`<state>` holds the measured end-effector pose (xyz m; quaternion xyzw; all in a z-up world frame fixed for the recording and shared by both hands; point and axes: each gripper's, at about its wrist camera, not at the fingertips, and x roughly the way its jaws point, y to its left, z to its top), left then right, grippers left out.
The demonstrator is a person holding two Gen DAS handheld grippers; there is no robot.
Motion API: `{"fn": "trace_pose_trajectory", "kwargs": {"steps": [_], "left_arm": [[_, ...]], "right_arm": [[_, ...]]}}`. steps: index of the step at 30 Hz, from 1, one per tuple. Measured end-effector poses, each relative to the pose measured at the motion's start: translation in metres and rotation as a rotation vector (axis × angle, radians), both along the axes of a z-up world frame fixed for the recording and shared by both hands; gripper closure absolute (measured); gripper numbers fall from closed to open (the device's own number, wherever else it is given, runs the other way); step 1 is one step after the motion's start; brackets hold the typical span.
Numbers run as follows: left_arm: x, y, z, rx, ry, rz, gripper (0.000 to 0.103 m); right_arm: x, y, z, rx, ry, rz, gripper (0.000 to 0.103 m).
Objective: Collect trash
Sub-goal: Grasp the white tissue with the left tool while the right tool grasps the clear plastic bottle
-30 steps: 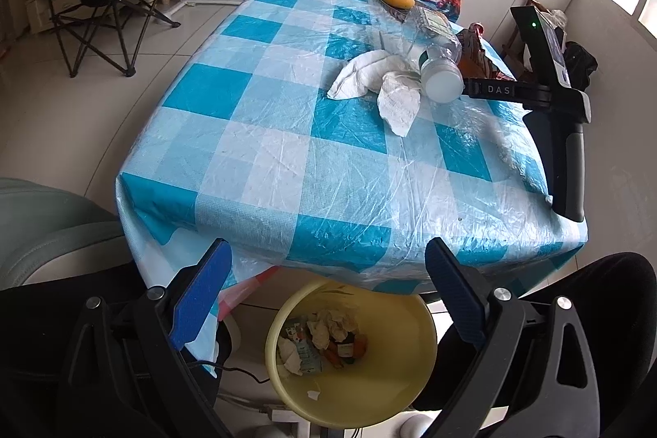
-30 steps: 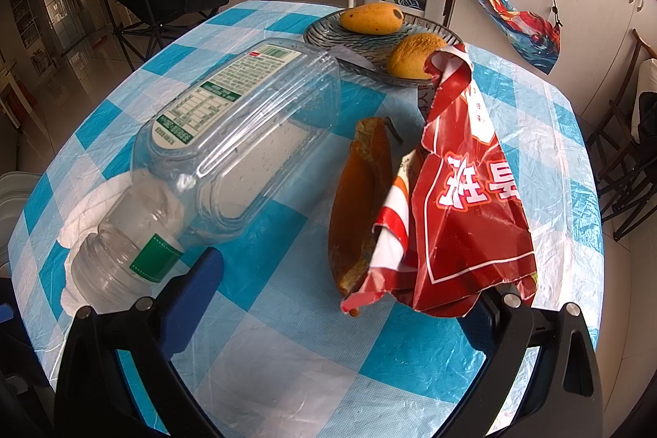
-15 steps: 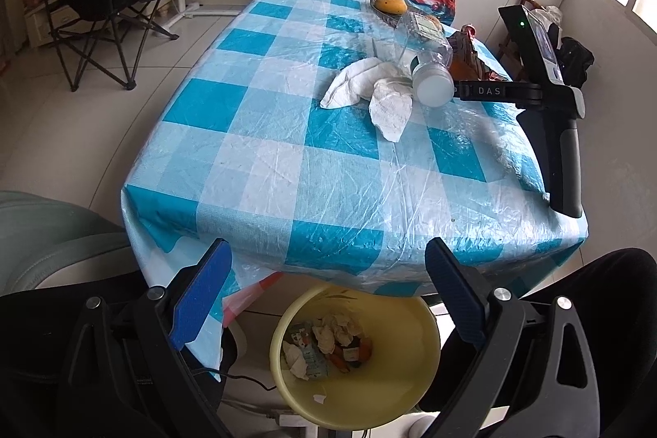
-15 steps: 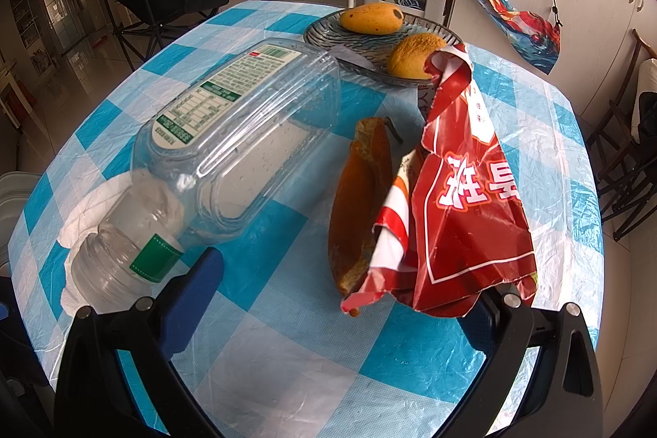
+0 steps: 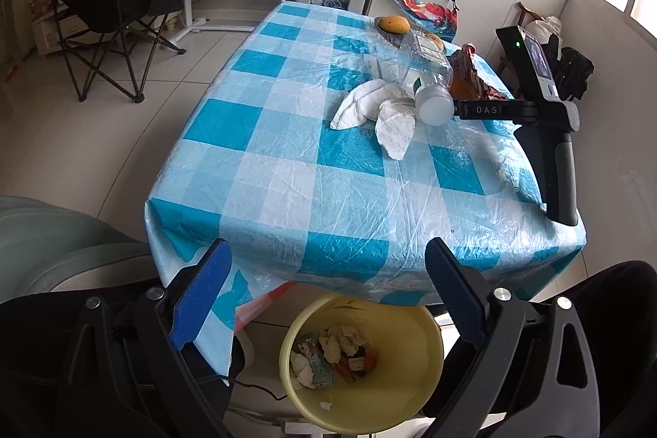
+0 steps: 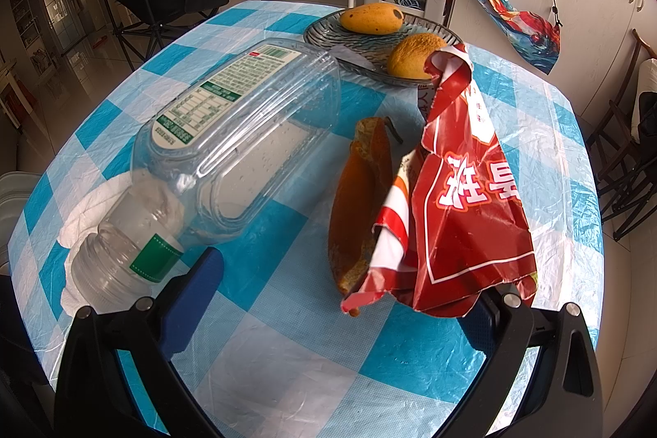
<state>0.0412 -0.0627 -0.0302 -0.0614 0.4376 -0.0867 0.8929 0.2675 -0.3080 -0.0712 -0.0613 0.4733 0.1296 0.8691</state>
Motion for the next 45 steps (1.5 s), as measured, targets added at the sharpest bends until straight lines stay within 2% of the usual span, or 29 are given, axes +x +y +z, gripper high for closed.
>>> {"fn": "trace_pose_trajectory", "kwargs": {"steps": [6, 12, 18, 22, 23, 26, 28, 30, 32, 33, 34, 35, 37, 38, 40, 43, 45], "left_arm": [[0.000, 0.011, 0.007, -0.036, -0.028, 0.036, 0.011], [0.022, 0.004, 0.024, 0.016, -0.059, 0.007, 0.011], [0.076, -0.039, 0.026, 0.164, -0.046, -0.145, 0.011], [0.111, -0.064, 0.008, 0.249, -0.032, -0.222, 0.011], [0.117, -0.069, 0.002, 0.261, -0.028, -0.241, 0.011], [0.135, -0.081, -0.010, 0.297, -0.024, -0.302, 0.012], [0.145, -0.087, -0.015, 0.300, -0.035, -0.333, 0.012], [0.155, -0.093, -0.020, 0.284, -0.039, -0.350, 0.012], [0.162, -0.100, -0.026, 0.274, -0.037, -0.361, 0.013], [0.163, -0.103, -0.030, 0.270, -0.034, -0.368, 0.020], [0.163, -0.105, -0.031, 0.246, -0.035, -0.374, 0.032], [0.163, -0.105, -0.031, 0.218, -0.030, -0.375, 0.039], [0.160, -0.105, -0.028, 0.210, -0.029, -0.373, 0.075], [0.159, -0.101, -0.027, 0.195, -0.018, -0.367, 0.083], [0.157, -0.088, -0.023, 0.130, 0.005, -0.323, 0.090], [0.148, -0.068, -0.014, 0.066, 0.010, -0.256, 0.091], [0.140, -0.061, -0.010, 0.048, 0.009, -0.241, 0.091]], "right_arm": [[0.000, -0.001, 0.000, 0.000, 0.000, 0.000, 0.006], [0.000, -0.001, 0.000, 0.000, 0.000, 0.000, 0.006], [0.000, -0.001, 0.000, 0.000, 0.000, 0.000, 0.006], [0.000, 0.000, 0.000, 0.002, 0.001, -0.004, 0.006], [0.000, 0.000, 0.000, 0.000, 0.015, -0.021, 0.006], [-0.006, -0.004, 0.006, -0.021, 0.143, -0.029, 0.007], [-0.021, -0.016, 0.019, 0.058, 0.153, -0.041, 0.007], [-0.040, -0.029, 0.040, 0.143, 0.101, -0.041, 0.007], [-0.052, -0.040, 0.060, 0.276, 0.037, -0.017, 0.007], [-0.054, -0.043, 0.067, 0.358, 0.015, -0.006, 0.007], [-0.052, -0.044, 0.070, 0.423, 0.003, -0.007, 0.007], [-0.047, -0.042, 0.071, 0.461, 0.004, -0.020, 0.007], [-0.034, -0.032, 0.066, 0.497, 0.030, -0.053, 0.007], [-0.026, -0.025, 0.063, 0.507, 0.047, -0.067, 0.007], [-0.010, -0.012, 0.060, 0.535, 0.070, -0.086, 0.007], [0.009, 0.008, 0.059, 0.534, 0.048, -0.108, 0.007], [0.022, 0.017, 0.050, 0.519, 0.066, -0.156, 0.007]]}}
